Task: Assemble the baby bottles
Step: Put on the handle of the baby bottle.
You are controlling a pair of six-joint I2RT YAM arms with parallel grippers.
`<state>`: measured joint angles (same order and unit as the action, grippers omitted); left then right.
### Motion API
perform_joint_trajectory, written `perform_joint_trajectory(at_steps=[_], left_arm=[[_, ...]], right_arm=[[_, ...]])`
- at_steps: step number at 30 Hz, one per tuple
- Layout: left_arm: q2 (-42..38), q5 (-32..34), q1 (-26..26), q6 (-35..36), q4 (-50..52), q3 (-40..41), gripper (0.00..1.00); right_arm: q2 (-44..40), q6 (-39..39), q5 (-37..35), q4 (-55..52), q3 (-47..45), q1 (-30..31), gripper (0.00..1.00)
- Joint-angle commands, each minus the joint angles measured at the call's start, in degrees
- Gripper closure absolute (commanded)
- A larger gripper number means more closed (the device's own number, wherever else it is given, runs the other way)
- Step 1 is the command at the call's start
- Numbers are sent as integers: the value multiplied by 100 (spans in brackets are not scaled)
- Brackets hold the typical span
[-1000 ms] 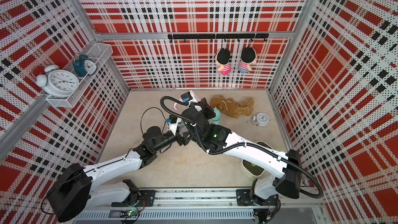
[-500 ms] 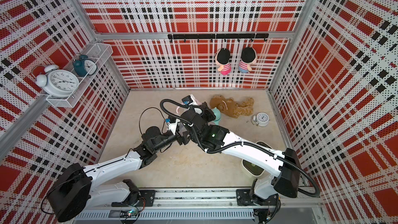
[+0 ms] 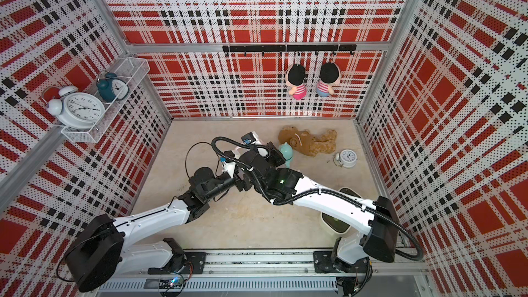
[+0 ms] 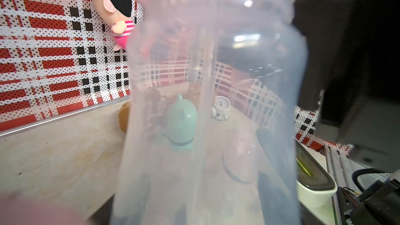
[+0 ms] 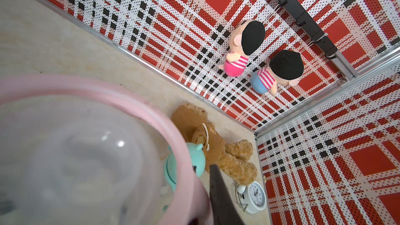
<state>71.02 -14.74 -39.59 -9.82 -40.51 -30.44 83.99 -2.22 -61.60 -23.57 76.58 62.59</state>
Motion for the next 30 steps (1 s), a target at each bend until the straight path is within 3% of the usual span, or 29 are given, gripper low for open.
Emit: perform_joint_trajectory(at_steps=[1,6,15,23,30], left_arm=[[41,40,-4,-9,-367,-247,100],[4,89,-4,-46,-505,-178,100],[-244,452,90,-102,-808,85,100],[-266,423,258,-85,-886,160,100],[-628,484,673,-133,-806,415,100]], right_arm=[[68,157,65,-123,-55,104,100],[139,417,153,-319,-55,116,100],[92,683,549,-782,37,274,85],[-173,840,1184,-954,102,309,37],[-446,1009,2097,-1314,222,30,15]])
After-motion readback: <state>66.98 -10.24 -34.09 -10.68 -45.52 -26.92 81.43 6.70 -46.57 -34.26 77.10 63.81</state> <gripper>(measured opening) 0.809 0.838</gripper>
